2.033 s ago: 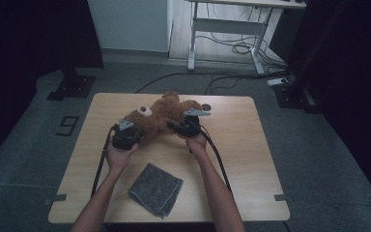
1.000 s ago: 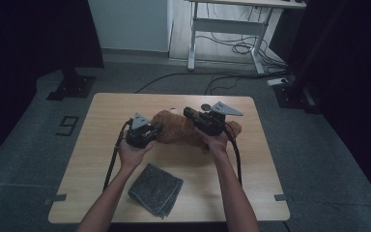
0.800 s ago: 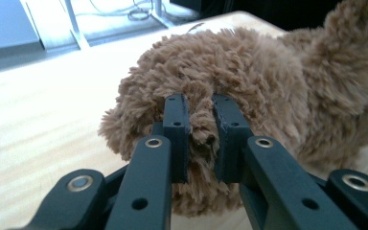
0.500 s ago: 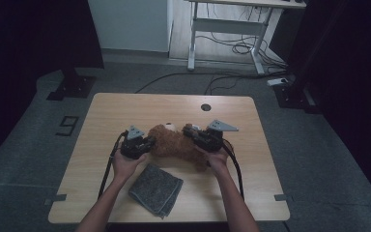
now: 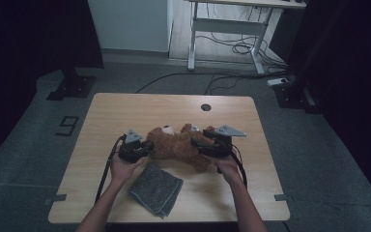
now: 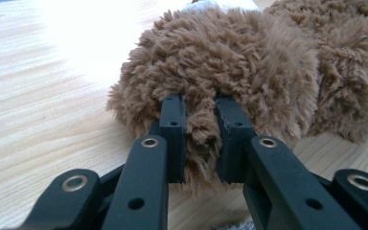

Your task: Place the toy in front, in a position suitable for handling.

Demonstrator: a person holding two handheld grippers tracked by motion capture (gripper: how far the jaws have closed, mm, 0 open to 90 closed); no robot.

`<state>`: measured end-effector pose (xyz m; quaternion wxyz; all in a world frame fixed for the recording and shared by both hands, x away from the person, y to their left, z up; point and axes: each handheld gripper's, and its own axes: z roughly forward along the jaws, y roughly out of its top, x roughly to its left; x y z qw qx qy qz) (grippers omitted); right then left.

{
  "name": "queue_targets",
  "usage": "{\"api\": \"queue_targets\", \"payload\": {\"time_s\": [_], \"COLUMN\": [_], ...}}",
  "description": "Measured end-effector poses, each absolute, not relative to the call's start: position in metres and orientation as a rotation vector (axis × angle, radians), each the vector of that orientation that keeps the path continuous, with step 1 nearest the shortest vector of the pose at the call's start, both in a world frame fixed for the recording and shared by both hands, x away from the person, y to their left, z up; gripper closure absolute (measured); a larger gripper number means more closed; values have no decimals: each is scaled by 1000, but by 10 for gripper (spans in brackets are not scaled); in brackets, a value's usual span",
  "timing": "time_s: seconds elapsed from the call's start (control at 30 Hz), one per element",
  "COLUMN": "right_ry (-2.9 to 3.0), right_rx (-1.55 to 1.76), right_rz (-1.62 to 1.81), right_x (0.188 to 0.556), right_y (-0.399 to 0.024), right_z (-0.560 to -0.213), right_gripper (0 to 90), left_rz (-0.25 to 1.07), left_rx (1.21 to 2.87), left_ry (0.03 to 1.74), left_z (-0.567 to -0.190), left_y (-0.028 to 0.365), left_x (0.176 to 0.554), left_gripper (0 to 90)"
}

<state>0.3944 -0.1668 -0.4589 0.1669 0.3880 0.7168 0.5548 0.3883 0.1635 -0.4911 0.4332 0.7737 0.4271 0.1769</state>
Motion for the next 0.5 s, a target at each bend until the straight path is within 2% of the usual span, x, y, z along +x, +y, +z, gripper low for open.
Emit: {"api": "queue_targets", "payload": {"time_s": [0.23, 0.5], "right_ry": [1930, 1969], "right_rx": [1254, 1353], "right_rz": [1523, 1519], "right_x": [381, 367], "right_y": [-213, -235], "right_z": [-464, -499], "right_gripper": [211, 193], "left_rz": [417, 416], "left_rx": [1913, 1915], "left_ry": [1080, 1085], "left_z": [-495, -497], "left_y": [166, 167], "left_x": [384, 380], "left_gripper": [742, 735]}}
